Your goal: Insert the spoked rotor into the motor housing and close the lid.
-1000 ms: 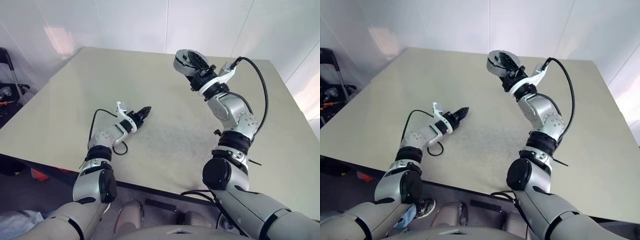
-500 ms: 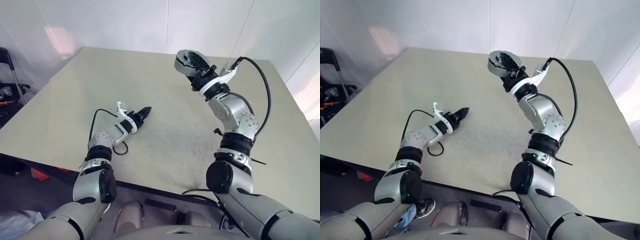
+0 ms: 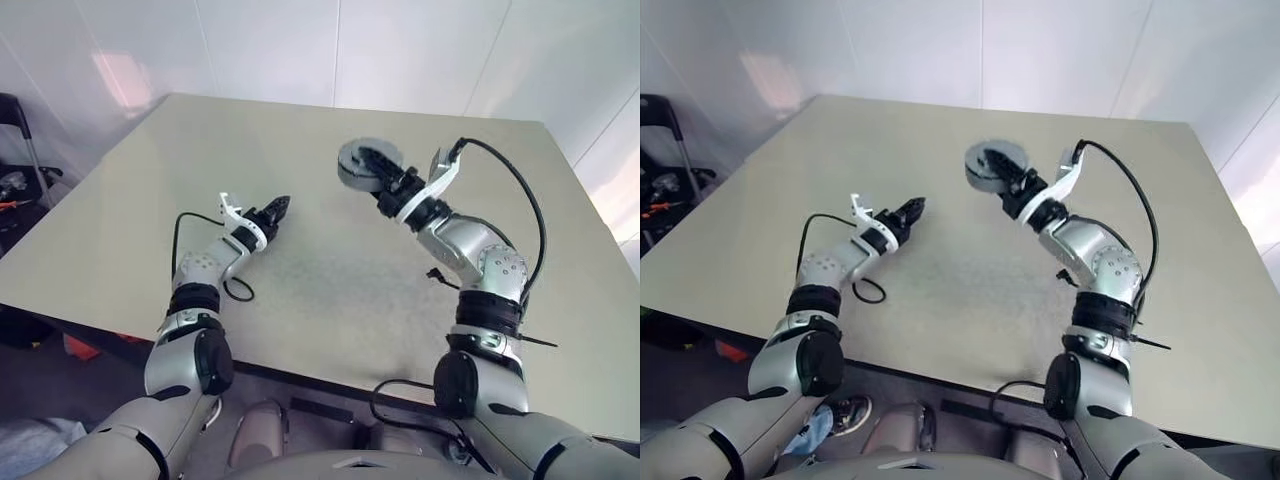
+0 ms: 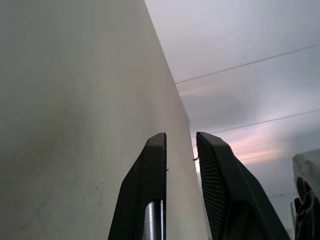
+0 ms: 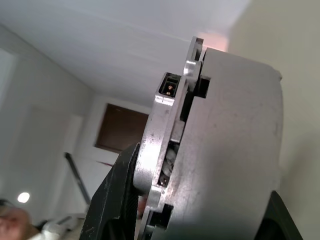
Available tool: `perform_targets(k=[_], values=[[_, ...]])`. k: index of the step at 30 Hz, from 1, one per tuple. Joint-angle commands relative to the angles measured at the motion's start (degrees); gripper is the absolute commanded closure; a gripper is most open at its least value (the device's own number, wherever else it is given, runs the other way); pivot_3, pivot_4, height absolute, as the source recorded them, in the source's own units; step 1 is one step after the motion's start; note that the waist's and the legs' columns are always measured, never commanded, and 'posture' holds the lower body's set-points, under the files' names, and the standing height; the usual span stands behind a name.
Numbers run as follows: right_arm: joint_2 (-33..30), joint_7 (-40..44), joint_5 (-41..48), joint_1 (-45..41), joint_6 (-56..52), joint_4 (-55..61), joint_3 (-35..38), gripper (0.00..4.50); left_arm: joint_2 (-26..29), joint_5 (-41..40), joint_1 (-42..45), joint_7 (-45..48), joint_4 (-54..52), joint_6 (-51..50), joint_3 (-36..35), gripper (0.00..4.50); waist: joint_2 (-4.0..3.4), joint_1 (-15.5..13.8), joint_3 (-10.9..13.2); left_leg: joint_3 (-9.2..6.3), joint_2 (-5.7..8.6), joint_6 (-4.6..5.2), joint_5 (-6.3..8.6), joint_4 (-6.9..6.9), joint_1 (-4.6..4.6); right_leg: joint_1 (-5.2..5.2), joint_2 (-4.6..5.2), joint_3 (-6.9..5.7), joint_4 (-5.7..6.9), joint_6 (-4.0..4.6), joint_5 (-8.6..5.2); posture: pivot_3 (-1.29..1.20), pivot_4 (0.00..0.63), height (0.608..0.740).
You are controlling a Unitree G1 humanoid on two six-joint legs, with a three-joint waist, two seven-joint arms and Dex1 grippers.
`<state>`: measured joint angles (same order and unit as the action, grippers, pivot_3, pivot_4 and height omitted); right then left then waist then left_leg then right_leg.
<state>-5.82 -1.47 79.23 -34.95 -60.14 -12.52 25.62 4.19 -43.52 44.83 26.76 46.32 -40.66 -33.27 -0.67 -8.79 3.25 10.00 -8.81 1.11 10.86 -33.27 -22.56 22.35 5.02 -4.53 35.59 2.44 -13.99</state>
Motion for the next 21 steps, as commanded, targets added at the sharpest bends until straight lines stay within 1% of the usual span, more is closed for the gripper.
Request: perform_targets(k=[1,7,10,16,21], values=[[-0.89,2.24,0.69,0.07,-0.23,2.84,-0.67,2.18,1.69,-0.47,0.44,0.16,-0.55,0.89,-0.18,3.50,0.01,0.02,0.00,-0.01,0.00,-0.01,0.00,-0.01,-0.03,0.03,0.00,0.00,0.02,0.00,0.00,0.00,0.000,0.740],[1.16,1.58,0.97,0.56,-0.82,2.76,-2.23,2.18,1.90,-0.90,0.60,0.53,-0.22,0.44,0.08,3.50,0.01,0.13,0.00,-0.03,0.00,-0.04,-0.02,-0.06,-0.02,0.02,0.00,0.00,0.07,0.00,0.00,0.00,0.000,0.740],[2.15,1.66,1.98,0.22,-1.36,3.42,-2.74,2.18,1.39,-2.12,0.31,1.45,-1.46,-2.46,0.41,3.50,0.01,0.12,0.00,-0.03,-0.01,-0.04,-0.02,-0.06,-0.02,0.04,0.00,0.00,0.08,0.01,0.00,0.00,0.000,0.740],[2.70,1.66,2.26,-1.38,-1.52,2.65,-3.23,2.18,-1.38,-4.96,-1.69,2.89,-7.30,-7.89,1.46,3.50,0.02,0.04,0.01,-0.03,0.01,0.00,-0.01,-0.10,-0.07,0.04,0.04,-0.01,0.08,0.01,-0.01,0.00,0.000,0.740],[3.20,1.26,2.10,-1.53,-1.89,1.52,-3.51,2.18,-1.93,-6.65,-2.51,1.71,-8.52,-10.28,0.99,3.50,0.02,0.10,0.01,-0.02,0.00,0.00,-0.02,-0.12,-0.05,0.03,0.04,-0.01,0.10,0.02,-0.01,0.00,0.000,0.740]])
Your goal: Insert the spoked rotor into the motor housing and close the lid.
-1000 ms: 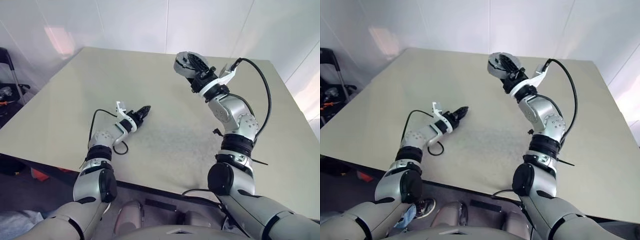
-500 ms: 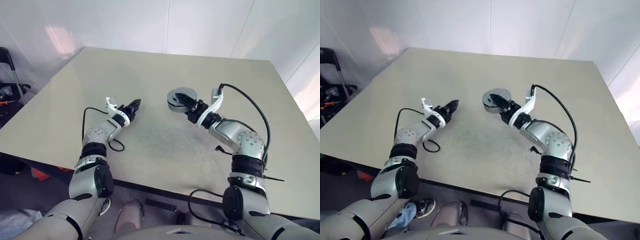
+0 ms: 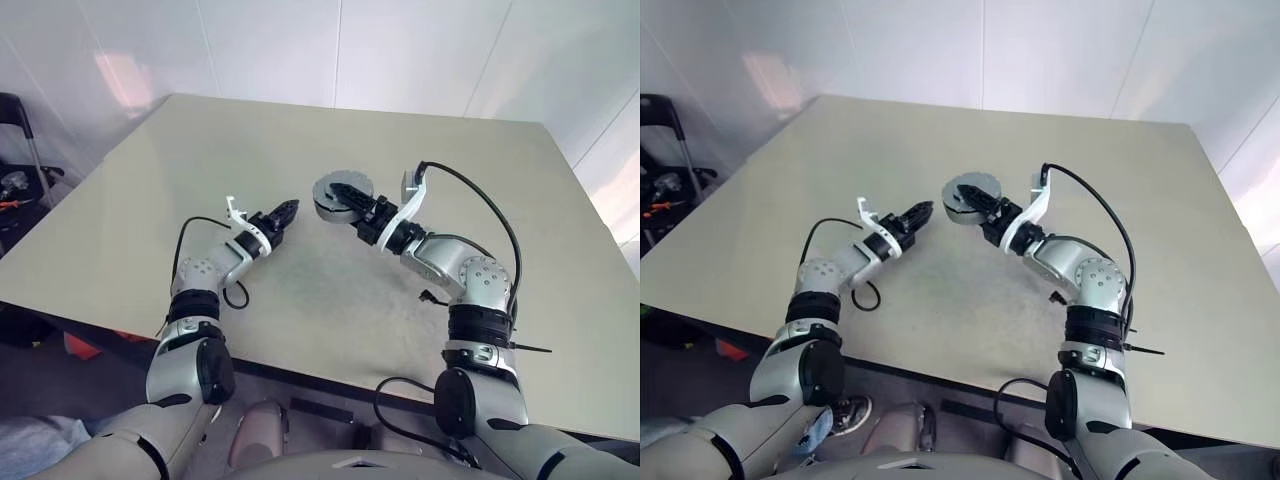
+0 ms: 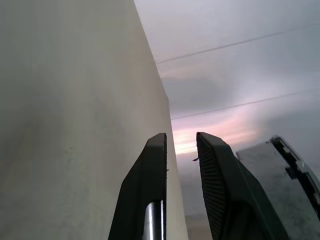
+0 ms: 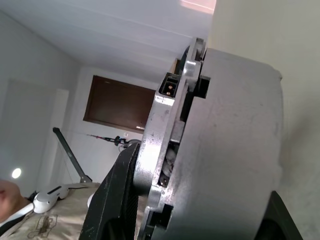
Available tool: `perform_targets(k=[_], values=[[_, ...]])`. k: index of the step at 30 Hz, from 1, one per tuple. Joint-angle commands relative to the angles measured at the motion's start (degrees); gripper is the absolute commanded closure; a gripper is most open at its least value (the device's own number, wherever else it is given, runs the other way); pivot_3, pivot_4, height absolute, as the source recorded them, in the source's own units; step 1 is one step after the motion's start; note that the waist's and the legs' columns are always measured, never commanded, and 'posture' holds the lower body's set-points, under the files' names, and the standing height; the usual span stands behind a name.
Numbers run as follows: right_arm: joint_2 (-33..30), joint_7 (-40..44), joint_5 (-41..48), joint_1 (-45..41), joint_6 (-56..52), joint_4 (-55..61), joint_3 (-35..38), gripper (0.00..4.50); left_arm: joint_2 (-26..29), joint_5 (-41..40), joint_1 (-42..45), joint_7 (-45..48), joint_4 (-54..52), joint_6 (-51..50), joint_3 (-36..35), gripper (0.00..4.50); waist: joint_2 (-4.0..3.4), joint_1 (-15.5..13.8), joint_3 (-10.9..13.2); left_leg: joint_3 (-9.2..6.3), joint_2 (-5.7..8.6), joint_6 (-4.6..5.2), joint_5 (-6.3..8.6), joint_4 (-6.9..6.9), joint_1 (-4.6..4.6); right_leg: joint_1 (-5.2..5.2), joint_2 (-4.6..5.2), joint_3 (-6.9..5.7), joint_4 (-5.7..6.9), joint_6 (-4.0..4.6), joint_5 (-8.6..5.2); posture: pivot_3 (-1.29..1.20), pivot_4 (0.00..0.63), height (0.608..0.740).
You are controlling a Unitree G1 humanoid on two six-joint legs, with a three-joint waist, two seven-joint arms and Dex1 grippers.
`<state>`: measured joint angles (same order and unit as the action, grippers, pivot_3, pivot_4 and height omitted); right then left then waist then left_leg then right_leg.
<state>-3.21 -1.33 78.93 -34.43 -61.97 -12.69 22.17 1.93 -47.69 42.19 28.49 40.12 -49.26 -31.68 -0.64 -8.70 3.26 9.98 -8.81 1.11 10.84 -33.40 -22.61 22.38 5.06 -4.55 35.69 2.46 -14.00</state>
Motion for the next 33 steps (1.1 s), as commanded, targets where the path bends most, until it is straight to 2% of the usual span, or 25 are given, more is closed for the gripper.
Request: perform_targets(k=[1,8,13,26,33], values=[[0.82,1.04,2.50,-2.07,-0.13,1.84,-0.19,2.18,0.38,-3.29,0.05,-0.07,-2.73,-3.09,-0.71,3.50,0.00,0.09,0.00,0.00,0.00,0.00,0.00,0.00,0.00,0.00,0.00,0.00,0.00,0.00,0.00,0.00,0.000,0.740],[1.45,1.03,2.31,-3.00,0.08,1.48,-0.42,2.18,-0.26,-6.40,-1.39,0.78,-8.51,-8.55,1.11,3.50,0.00,0.05,0.00,0.00,0.00,0.00,0.00,0.00,-0.01,0.01,0.00,0.00,0.00,0.00,0.00,0.00,0.000,0.740],[1.45,0.76,1.46,-3.07,0.83,0.85,0.00,2.18,0.25,-5.64,-2.71,0.41,-9.79,-8.66,2.58,3.50,0.00,0.05,0.00,0.00,0.00,0.00,0.00,-0.01,0.01,-0.01,0.00,0.00,0.00,-0.01,0.00,0.00,0.000,0.740],[0.68,1.95,-4.39,-1.01,1.69,-3.51,-0.59,2.18,8.85,-3.81,-5.35,0.58,-8.37,-4.94,1.26,3.50,0.00,0.13,0.00,-0.02,0.00,-0.04,-0.01,-0.02,0.01,-0.01,-0.04,0.00,0.00,-0.04,0.01,0.00,0.000,0.740],[0.41,2.87,-10.77,-0.28,1.77,-6.24,-2.06,2.18,9.47,-3.64,-5.14,0.31,-7.54,-3.36,1.56,3.50,0.04,0.15,-0.02,-0.03,0.00,-0.09,-0.03,-0.02,0.08,-0.08,-0.04,0.01,-0.01,-0.06,0.02,0.00,0.000,0.740]])
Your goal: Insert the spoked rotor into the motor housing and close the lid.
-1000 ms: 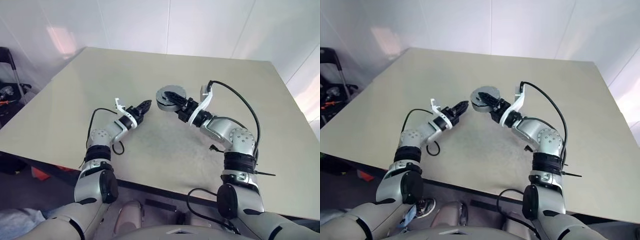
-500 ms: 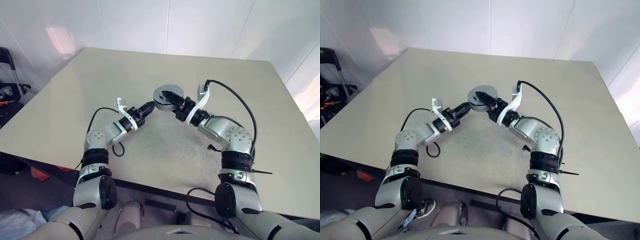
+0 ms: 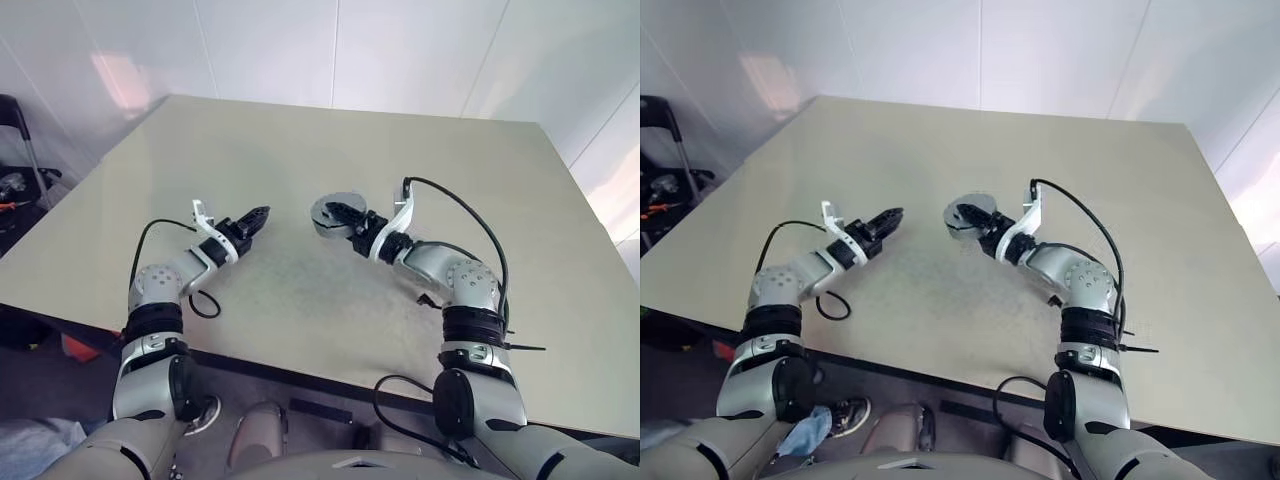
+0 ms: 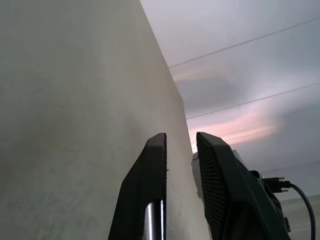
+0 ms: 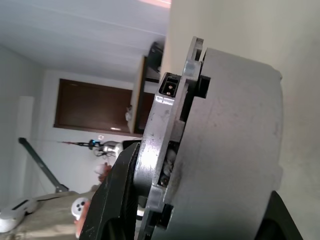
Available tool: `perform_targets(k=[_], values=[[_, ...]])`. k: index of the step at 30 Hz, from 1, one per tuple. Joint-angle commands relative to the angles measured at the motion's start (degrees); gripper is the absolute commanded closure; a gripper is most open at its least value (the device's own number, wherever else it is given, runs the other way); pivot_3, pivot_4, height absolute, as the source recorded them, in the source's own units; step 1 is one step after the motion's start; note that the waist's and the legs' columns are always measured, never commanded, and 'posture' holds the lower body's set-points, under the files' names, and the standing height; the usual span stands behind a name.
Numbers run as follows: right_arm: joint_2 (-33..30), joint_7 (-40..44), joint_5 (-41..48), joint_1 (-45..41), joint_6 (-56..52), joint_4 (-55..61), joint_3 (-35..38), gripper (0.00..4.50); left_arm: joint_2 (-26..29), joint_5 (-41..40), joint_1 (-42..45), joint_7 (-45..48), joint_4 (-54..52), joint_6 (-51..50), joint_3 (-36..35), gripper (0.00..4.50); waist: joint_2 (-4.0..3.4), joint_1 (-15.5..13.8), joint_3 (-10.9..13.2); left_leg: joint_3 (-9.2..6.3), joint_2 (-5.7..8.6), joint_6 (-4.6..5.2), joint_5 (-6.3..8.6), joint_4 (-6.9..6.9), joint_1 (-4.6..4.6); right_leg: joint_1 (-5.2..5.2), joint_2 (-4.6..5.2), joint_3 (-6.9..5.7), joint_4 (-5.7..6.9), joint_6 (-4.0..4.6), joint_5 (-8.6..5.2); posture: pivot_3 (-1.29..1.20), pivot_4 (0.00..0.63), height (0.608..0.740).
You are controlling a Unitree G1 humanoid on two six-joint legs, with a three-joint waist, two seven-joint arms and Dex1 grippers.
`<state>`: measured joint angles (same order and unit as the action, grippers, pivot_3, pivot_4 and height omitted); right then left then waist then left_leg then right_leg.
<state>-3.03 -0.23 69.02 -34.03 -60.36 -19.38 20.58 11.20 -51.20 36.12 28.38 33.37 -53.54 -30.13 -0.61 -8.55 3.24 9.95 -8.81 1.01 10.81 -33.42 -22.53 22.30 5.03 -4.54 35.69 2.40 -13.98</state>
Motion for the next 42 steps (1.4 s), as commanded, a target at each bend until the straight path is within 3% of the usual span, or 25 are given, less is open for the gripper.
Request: perform_targets(k=[1,15,21,22,36,42], values=[[0.28,1.54,-1.65,-0.65,-0.09,0.09,-0.51,2.18,0.02,-0.14,0.89,0.35,-0.90,1.00,0.12,3.50,0.01,0.00,0.00,0.00,0.00,-0.01,0.00,0.00,0.00,0.00,0.00,0.00,0.00,0.00,0.00,0.00,0.000,0.740],[0.03,2.30,-8.82,0.01,0.26,-1.43,0.28,2.18,-0.35,0.38,1.31,0.23,-0.36,1.84,1.05,3.50,0.02,0.03,0.00,-0.01,0.00,-0.02,-0.01,0.00,0.02,-0.01,0.00,0.00,0.01,-0.01,0.00,0.00,0.000,0.740],[0.01,2.63,-11.58,-0.15,0.48,-1.83,0.76,0.18,-0.35,0.97,1.62,0.03,0.03,2.13,1.09,3.50,0.04,0.04,-0.01,-0.01,0.00,-0.03,-0.02,0.00,0.20,-0.16,0.00,0.02,0.01,0.00,0.00,0.00,0.000,0.740],[-0.15,2.66,-11.90,-0.12,0.61,-1.77,0.90,0.04,-0.36,1.00,1.63,0.02,0.05,2.13,1.09,3.50,0.04,0.05,-0.02,-0.01,-0.01,-0.03,-0.01,0.02,0.34,-0.28,0.00,0.02,0.00,0.00,0.00,0.00,0.000,0.740],[-5.50,4.71,-17.06,1.37,4.13,2.14,2.08,0.04,-1.18,1.34,1.69,0.44,0.12,2.19,2.21,3.50,0.04,-0.15,-0.02,-0.06,0.05,-0.13,-0.07,0.07,0.88,-1.02,0.02,0.04,-0.21,-0.11,0.03,0.00,0.000,0.740],[-7.48,8.88,-22.89,2.36,9.65,5.99,-1.75,0.04,-1.44,1.54,1.37,0.48,-0.36,2.07,2.94,3.50,0.05,-0.10,-0.01,-0.06,0.04,-0.13,-0.06,0.09,0.87,-1.02,0.02,0.04,-0.23,-0.11,0.03,0.00,0.000,0.740]])
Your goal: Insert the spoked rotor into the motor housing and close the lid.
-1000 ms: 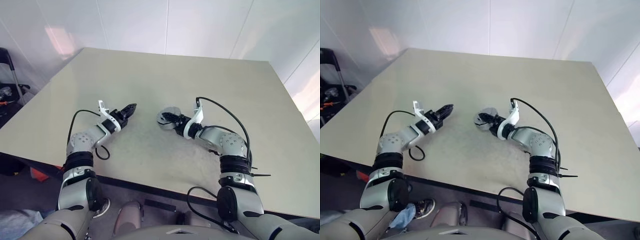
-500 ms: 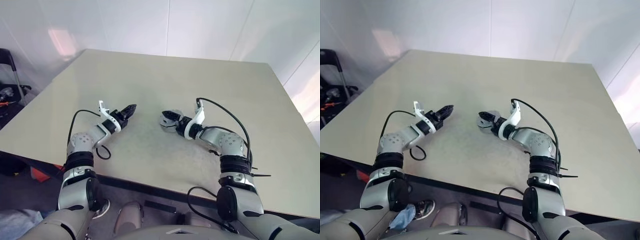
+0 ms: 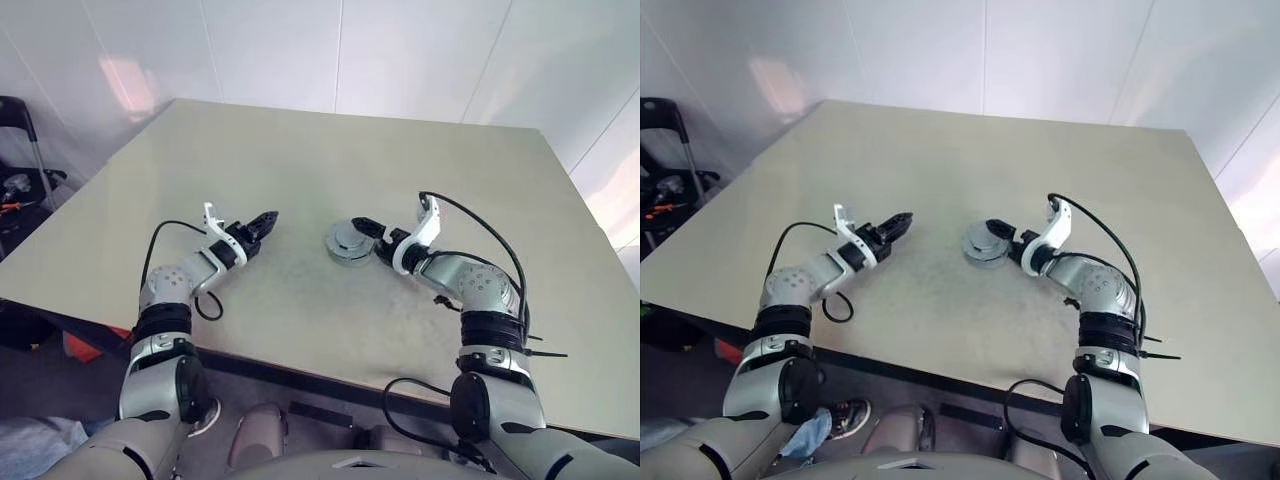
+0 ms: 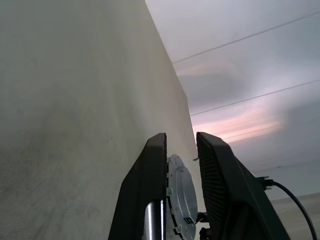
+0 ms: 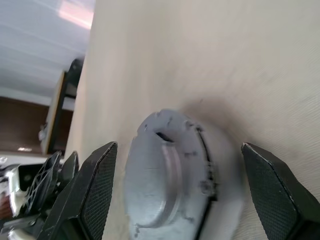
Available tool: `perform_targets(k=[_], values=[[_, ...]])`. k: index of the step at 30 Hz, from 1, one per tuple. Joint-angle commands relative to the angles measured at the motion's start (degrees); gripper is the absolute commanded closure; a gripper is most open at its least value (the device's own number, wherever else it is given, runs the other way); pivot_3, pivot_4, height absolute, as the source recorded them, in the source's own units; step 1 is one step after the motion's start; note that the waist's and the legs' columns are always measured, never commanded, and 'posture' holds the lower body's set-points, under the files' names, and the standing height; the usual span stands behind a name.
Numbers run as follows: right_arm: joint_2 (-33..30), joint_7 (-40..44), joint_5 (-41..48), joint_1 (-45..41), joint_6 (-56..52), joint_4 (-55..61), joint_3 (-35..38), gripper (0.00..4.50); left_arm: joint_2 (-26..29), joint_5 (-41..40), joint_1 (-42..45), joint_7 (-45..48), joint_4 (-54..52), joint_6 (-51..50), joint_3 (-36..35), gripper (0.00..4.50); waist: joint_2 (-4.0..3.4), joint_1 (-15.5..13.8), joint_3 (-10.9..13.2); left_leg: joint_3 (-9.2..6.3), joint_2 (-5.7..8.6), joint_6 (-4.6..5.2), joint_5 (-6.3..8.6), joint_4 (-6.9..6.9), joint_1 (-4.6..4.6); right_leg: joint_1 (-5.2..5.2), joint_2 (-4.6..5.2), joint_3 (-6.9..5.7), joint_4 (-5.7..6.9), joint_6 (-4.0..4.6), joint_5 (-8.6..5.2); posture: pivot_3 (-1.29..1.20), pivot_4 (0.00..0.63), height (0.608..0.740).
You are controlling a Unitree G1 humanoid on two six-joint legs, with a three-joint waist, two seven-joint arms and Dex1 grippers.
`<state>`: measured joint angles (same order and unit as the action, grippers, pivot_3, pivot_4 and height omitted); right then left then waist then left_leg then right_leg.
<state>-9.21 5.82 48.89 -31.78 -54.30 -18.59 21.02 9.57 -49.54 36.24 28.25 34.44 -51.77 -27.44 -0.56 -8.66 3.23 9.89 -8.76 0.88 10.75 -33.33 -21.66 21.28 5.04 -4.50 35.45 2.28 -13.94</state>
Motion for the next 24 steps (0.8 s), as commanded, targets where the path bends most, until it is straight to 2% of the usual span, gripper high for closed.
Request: perform_targets(k=[1,7,12,24], values=[[-2.13,4.74,-5.19,0.63,5.94,7.27,-4.54,0.04,0.22,-0.06,1.25,0.60,-1.38,0.34,0.28,3.50,0.00,0.03,0.00,0.00,0.00,0.00,0.00,0.01,-0.01,0.01,0.00,0.00,-0.01,0.00,0.00,0.00,0.000,0.740],[-6.88,13.80,-18.60,2.72,16.20,13.87,-18.22,0.04,0.27,0.22,1.40,0.69,-1.25,0.59,0.44,3.50,0.01,0.21,0.01,-0.01,-0.02,0.02,0.01,0.04,0.01,0.02,-0.05,0.00,-0.06,-0.01,-0.01,0.00,0.000,0.740],[-7.69,18.24,-26.95,4.20,21.44,13.77,-27.10,0.04,0.18,0.59,1.42,0.83,-1.21,0.78,0.70,3.50,0.02,0.26,0.01,-0.04,-0.02,0.05,0.03,0.05,0.00,0.00,-0.06,0.00,-0.10,-0.01,-0.01,0.00,0.000,0.740],[-5.51,19.86,-32.80,5.05,25.44,8.87,-28.19,0.04,0.46,1.23,1.39,1.08,-1.22,1.01,0.64,3.50,0.06,0.57,0.03,-0.04,-0.02,0.17,0.08,0.01,0.04,-0.08,-0.06,0.01,-0.12,0.28,-0.15,0.00,0.000,0.740]])
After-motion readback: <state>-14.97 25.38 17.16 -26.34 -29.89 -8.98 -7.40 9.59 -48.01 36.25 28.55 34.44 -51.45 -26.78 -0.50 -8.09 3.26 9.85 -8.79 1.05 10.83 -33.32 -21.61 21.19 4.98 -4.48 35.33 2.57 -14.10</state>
